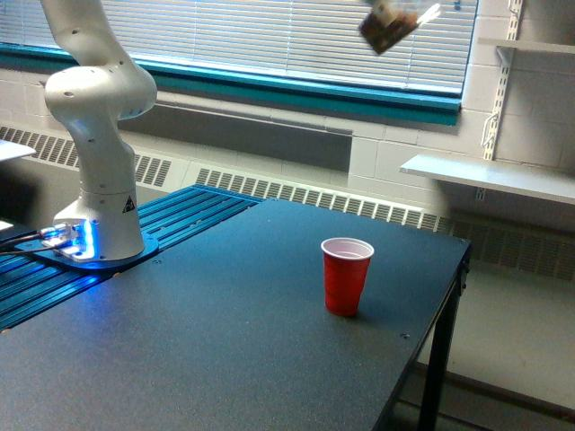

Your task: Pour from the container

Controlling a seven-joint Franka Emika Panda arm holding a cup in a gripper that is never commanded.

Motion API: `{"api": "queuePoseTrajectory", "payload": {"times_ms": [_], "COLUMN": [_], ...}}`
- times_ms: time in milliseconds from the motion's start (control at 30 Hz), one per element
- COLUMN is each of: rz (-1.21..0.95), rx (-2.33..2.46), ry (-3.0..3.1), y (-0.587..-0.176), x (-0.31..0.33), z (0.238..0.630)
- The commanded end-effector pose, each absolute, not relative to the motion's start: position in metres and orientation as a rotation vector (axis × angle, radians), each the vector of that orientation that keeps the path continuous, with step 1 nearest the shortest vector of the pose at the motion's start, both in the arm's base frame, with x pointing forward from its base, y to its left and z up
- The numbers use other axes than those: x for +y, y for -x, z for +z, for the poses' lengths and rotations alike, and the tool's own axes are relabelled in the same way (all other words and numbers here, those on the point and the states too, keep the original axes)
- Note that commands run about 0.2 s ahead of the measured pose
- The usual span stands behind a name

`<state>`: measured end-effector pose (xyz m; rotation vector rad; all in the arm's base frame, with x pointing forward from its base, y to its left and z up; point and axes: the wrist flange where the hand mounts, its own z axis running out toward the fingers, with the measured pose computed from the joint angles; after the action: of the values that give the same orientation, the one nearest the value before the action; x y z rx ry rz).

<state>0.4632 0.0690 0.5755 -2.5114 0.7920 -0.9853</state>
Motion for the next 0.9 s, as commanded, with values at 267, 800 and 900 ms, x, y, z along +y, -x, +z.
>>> {"api": "queuePoseTrajectory", "payload": {"times_ms": [267,800,900], "rz": [-0.886,-0.818,-0.776], "rx": [0.814,0.91,0.938], "ry": [2.615,2.694,2.712], "y": [-0.448,-0.442,-0.438], "x": [0.041,0.023,0.021], "z": [0.528,0.47,0.459]}}
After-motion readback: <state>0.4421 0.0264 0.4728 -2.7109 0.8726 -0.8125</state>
